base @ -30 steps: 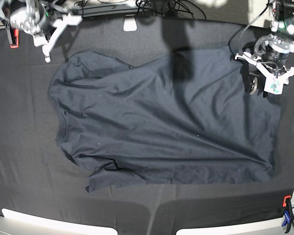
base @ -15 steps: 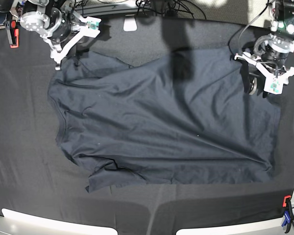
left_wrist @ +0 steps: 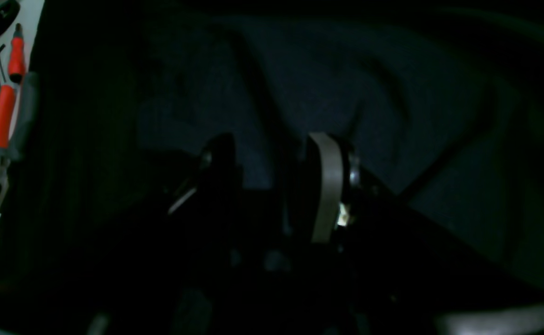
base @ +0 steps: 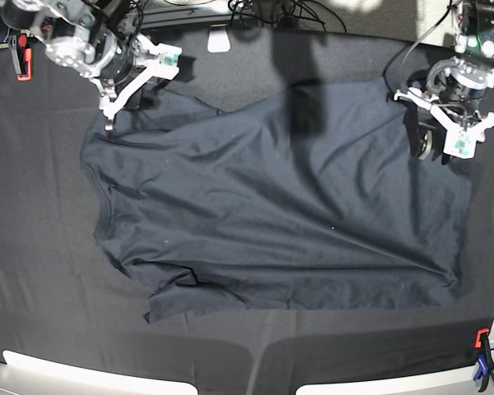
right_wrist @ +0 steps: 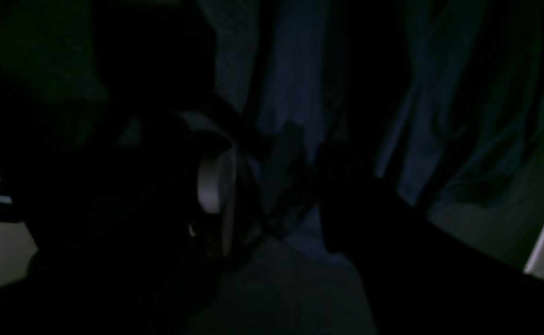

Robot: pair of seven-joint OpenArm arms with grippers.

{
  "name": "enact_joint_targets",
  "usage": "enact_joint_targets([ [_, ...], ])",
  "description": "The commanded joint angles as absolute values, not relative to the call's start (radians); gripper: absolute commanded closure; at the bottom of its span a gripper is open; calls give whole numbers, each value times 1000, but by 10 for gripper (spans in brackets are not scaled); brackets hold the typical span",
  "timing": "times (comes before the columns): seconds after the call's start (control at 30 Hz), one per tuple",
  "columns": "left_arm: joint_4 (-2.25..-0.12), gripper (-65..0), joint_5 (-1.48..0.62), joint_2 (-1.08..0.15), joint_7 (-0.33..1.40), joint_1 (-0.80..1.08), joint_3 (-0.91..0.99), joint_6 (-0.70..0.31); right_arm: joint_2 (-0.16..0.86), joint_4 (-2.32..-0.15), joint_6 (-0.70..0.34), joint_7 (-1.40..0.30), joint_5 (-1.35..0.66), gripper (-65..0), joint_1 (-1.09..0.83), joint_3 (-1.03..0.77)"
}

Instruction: Layout the t-shirt on the table in an organized manner, then fold the t-shirt properly

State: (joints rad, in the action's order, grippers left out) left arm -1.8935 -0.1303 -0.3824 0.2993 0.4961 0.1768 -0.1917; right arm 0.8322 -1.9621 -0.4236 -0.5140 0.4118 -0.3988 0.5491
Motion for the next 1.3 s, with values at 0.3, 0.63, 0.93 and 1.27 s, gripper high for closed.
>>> enact_joint_targets([
  [0.3,-1914,-230,-131,-393,276,498,183,-186,775,-1951,-438,-486,411,-223,-344,544],
  [0.63,-1914,-230,-131,-393,277,499,183,-186,755,-1885,-438,-497,335,-166,-295,544],
  [0.93,-1914,-230,-131,-393,292,499,183,-186,677,-1880,-440,-499,235,-165,-273,544],
  [1.27,-1914,-230,-131,-393,299,499,183,-186,686,-1911,-426,-577,315,0,-269,544],
])
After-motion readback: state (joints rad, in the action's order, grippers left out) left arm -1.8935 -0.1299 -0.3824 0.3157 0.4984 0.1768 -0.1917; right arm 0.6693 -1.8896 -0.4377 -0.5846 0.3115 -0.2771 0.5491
